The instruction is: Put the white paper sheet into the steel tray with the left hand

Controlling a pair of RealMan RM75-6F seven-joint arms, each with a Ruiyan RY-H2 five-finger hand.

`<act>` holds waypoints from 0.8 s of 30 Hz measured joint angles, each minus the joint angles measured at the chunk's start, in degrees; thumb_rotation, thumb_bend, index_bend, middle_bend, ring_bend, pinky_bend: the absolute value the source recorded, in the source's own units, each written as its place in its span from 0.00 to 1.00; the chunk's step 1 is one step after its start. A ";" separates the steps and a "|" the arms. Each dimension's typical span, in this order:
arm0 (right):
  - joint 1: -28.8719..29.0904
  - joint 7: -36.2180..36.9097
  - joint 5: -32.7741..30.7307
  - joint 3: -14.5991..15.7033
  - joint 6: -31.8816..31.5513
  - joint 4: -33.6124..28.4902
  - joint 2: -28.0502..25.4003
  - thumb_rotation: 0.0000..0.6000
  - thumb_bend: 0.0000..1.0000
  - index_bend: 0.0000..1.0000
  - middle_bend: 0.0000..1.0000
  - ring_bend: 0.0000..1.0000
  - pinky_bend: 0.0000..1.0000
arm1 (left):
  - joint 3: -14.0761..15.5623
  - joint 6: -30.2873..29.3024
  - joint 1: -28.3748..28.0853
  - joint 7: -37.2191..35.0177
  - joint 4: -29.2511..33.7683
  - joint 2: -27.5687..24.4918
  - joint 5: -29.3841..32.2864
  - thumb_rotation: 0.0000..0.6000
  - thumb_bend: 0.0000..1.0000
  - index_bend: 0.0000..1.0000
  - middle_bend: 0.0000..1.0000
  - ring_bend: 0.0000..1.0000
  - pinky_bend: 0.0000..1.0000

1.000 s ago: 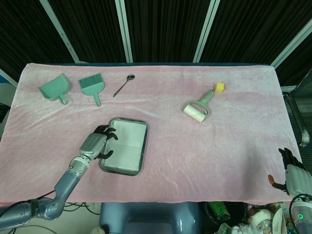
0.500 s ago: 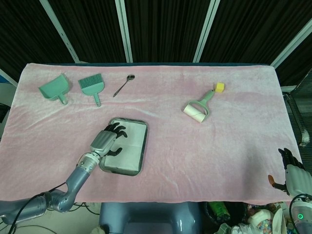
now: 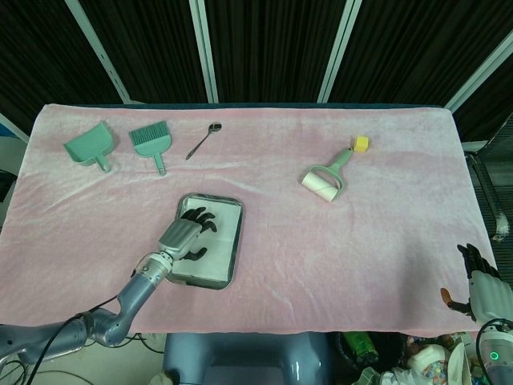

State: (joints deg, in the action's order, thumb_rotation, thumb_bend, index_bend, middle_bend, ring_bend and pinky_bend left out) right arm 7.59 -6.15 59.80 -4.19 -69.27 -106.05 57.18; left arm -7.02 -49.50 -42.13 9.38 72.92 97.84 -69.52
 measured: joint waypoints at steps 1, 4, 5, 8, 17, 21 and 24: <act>0.01 -0.01 0.02 0.02 0.01 0.01 0.01 1.00 0.27 0.06 0.02 0.10 0.16 | 0.02 0.01 -0.02 0.03 -0.16 0.10 -0.03 1.00 0.36 0.31 0.15 0.01 0.11; 0.02 -0.02 0.05 0.03 0.00 0.03 0.03 1.00 0.27 0.06 0.02 0.10 0.16 | -0.06 0.40 -0.11 -0.09 -0.34 0.23 0.26 1.00 0.36 0.30 0.15 0.01 0.12; 0.02 -0.02 0.04 0.03 0.00 0.03 0.03 1.00 0.27 0.06 0.02 0.10 0.16 | -0.08 0.47 -0.14 -0.08 -0.40 0.26 0.35 1.00 0.36 0.30 0.14 0.01 0.12; 0.02 -0.03 0.04 0.04 -0.01 0.01 0.02 1.00 0.27 0.06 0.02 0.10 0.16 | 0.01 0.65 -0.21 0.21 -0.73 0.43 0.44 1.00 0.36 0.30 0.14 0.01 0.12; 0.03 0.04 0.01 0.05 0.01 -0.04 -0.01 1.00 0.27 0.06 0.02 0.10 0.16 | 0.08 1.55 -0.59 1.47 -1.00 0.67 1.29 1.00 0.36 0.29 0.13 0.01 0.12; 0.04 0.07 -0.03 0.05 0.05 -0.07 -0.06 1.00 0.27 0.06 0.02 0.10 0.16 | 0.25 2.07 -0.85 2.91 -1.01 0.67 1.92 1.00 0.36 0.29 0.12 0.01 0.12; 0.05 0.04 -0.01 0.08 0.04 -0.06 -0.06 1.00 0.27 0.06 0.02 0.10 0.16 | 0.40 2.49 -1.09 4.45 -0.88 0.64 2.62 1.00 0.36 0.29 0.12 0.01 0.12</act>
State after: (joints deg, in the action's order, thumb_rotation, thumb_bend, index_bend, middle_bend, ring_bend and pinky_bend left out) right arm 7.64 -6.11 59.79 -4.11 -69.23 -106.11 57.12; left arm -6.62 -47.01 -43.22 13.83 72.04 98.48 -66.91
